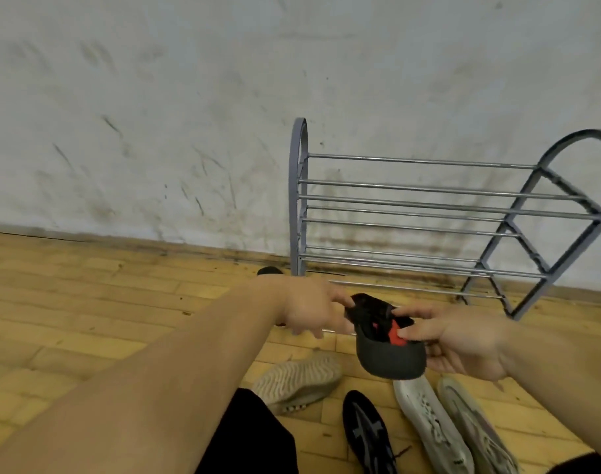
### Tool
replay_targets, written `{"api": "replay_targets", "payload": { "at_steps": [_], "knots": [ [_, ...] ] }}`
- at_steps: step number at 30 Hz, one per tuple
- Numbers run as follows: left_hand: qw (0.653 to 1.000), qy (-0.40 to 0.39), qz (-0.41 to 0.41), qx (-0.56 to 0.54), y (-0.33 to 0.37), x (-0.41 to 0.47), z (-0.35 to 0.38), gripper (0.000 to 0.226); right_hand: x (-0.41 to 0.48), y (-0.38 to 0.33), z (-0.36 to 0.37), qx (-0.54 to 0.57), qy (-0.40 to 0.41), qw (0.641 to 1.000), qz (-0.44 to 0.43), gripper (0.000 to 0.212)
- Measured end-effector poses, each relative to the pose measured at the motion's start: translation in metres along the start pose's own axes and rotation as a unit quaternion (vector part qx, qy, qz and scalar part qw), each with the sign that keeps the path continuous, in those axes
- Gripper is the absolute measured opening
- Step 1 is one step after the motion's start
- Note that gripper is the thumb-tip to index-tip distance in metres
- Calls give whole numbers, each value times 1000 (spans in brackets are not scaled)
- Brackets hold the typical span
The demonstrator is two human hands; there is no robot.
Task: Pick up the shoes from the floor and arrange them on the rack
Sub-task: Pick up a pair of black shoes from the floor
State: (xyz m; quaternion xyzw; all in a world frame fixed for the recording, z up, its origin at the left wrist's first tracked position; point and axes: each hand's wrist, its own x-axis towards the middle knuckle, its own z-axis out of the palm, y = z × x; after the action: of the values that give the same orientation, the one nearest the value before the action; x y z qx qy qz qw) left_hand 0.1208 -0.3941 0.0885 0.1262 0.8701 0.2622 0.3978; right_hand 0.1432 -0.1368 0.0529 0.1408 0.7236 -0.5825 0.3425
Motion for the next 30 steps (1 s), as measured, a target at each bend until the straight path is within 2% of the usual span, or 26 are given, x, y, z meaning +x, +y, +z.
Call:
{"api": "replay_targets", "payload": {
  "at_steps": [1, 3, 6, 8, 14, 21, 24, 28, 30],
  "knots": [
    [997, 5, -17, 79, -6, -8, -6, 68, 3, 4, 2, -21, 2, 1000, 8, 46],
    [989, 49, -49, 132, -19, -24, -19, 70, 11, 11, 8, -53, 9, 998, 21, 50],
    [980, 158, -64, 104, -42, -47, -34, 63, 27, 23, 17, -90, 22, 995, 21, 53],
    [975, 191, -78, 84, -64, -51, -39, 61, 35, 25, 25, -114, 17, 993, 13, 51],
    [982, 133, -136, -14, -145, -44, -22, 63, 93, 26, 61, -137, 9, 990, 39, 50],
    [948, 197, -232, -97, -268, 8, 53, 77, 161, 63, 127, -132, -5, 990, 51, 49],
    [935, 226, -259, -93, -306, 44, 86, 81, 193, 81, 146, -93, -23, 995, 30, 47],
    [926, 259, -263, -82, -346, 97, 118, 88, 245, 118, 165, -157, -21, 987, -32, 51],
    [926, 256, -267, -79, -364, 121, 131, 92, 267, 144, 170, -158, -17, 987, -17, 53]
  ]
}}
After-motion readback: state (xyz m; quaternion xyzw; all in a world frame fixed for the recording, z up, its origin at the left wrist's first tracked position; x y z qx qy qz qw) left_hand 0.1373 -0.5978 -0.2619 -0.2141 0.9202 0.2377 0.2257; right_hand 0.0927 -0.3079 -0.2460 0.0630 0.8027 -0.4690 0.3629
